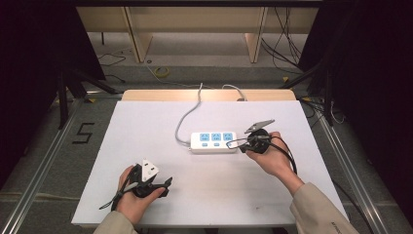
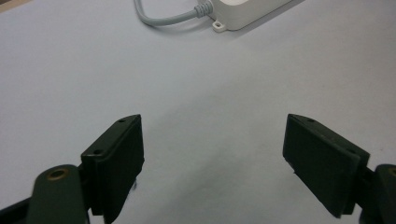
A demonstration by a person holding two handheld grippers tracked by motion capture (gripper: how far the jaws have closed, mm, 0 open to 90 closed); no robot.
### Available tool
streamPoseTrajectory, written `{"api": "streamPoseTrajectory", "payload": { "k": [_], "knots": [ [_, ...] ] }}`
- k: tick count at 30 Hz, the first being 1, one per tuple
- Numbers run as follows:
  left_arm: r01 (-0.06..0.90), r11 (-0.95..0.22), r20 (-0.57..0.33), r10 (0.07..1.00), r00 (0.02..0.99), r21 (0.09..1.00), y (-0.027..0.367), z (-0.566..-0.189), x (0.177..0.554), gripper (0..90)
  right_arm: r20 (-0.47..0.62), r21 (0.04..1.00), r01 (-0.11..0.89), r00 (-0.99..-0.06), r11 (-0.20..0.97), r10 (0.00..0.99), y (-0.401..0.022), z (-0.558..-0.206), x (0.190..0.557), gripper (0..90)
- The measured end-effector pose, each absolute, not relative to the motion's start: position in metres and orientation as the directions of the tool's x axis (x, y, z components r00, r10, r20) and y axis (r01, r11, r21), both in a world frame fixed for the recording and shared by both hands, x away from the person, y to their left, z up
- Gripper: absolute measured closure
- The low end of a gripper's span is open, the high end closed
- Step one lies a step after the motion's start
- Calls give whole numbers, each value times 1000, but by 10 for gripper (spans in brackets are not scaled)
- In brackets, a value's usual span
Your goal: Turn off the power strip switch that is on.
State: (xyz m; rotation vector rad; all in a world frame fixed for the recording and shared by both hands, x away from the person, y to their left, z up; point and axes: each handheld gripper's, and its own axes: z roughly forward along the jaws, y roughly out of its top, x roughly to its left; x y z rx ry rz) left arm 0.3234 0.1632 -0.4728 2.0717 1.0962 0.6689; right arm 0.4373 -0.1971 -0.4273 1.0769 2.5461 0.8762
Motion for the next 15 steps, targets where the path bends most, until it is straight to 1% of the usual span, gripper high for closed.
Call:
{"api": "streamPoseTrajectory", "payload": {
  "k": [15],
  "knots": [
    [496,-404,119,852,509,769,163,-472,324,203,11,606,573,-700,552,714,-191,-425,445,900]
  ]
}}
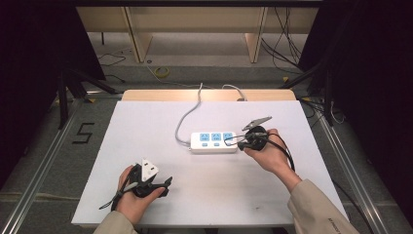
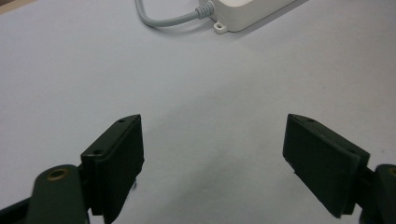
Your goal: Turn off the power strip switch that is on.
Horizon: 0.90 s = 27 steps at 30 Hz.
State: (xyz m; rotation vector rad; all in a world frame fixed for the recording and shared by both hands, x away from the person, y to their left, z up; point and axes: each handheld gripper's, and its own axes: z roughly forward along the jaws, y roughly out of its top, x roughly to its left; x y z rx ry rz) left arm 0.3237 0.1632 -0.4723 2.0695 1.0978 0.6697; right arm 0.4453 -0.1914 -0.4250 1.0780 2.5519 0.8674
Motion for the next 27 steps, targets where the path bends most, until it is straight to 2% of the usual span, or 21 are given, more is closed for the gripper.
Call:
{"api": "streamPoseTrajectory", "payload": {
  "k": [27],
  "knots": [
    [496,-404,119,852,510,769,163,-473,324,204,8,592,583,-695,557,719,-183,-425,459,900]
  ]
}}
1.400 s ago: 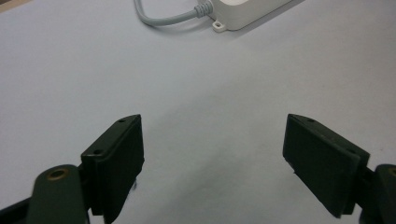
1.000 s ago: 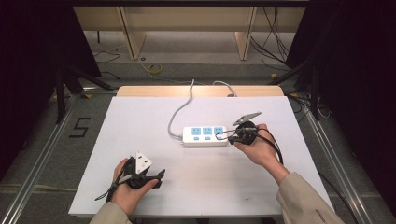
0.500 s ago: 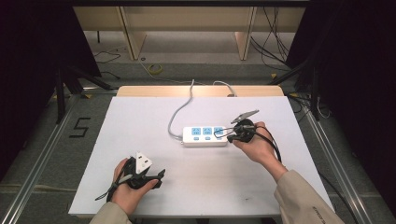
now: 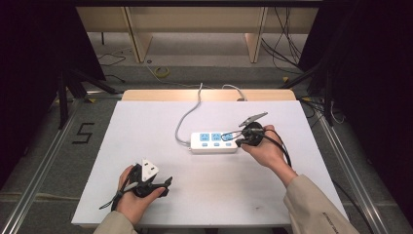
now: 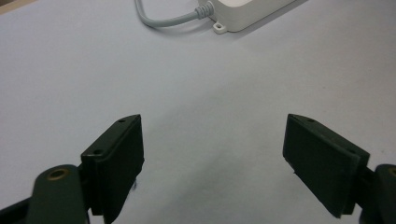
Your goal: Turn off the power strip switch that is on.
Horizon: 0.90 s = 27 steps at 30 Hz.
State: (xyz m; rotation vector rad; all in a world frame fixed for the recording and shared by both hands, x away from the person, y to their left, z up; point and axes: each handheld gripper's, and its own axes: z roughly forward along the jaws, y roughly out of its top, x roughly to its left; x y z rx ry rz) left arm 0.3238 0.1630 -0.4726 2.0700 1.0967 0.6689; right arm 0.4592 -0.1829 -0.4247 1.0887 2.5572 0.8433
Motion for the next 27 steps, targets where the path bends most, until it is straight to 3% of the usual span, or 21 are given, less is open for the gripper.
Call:
{"api": "streamPoseTrajectory", "payload": {
  "k": [27],
  "knots": [
    [496,-404,118,852,510,769,163,-473,324,204,2,570,593,-694,569,720,-175,-426,471,900]
  ]
}}
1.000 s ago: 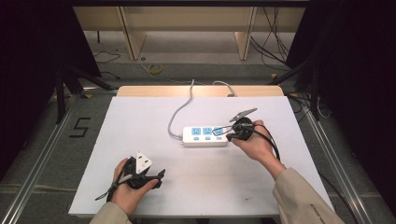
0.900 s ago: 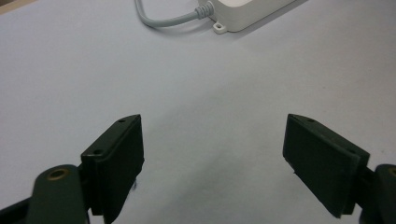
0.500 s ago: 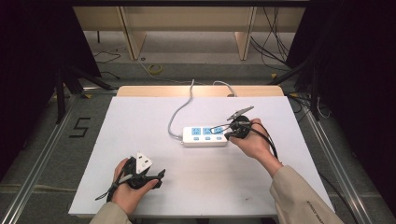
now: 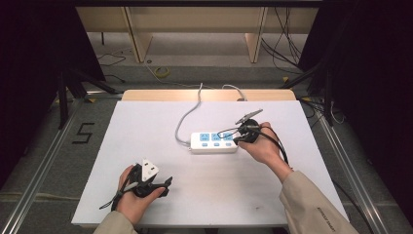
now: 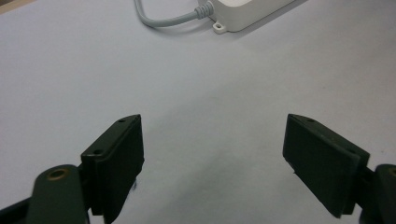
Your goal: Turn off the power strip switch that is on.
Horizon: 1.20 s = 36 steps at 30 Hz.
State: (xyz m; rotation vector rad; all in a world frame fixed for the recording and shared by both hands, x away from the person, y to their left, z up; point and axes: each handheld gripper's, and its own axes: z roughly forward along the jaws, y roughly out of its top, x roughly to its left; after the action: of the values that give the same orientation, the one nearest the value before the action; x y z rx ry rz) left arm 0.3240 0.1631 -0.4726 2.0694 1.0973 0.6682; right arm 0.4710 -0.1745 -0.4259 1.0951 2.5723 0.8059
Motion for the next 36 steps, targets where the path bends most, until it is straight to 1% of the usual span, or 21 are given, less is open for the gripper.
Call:
{"api": "streamPoseTrajectory", "payload": {
  "k": [36],
  "knots": [
    [496,-407,119,850,513,767,163,-473,324,204,-5,547,596,-700,588,714,-158,-428,481,900]
  ]
}}
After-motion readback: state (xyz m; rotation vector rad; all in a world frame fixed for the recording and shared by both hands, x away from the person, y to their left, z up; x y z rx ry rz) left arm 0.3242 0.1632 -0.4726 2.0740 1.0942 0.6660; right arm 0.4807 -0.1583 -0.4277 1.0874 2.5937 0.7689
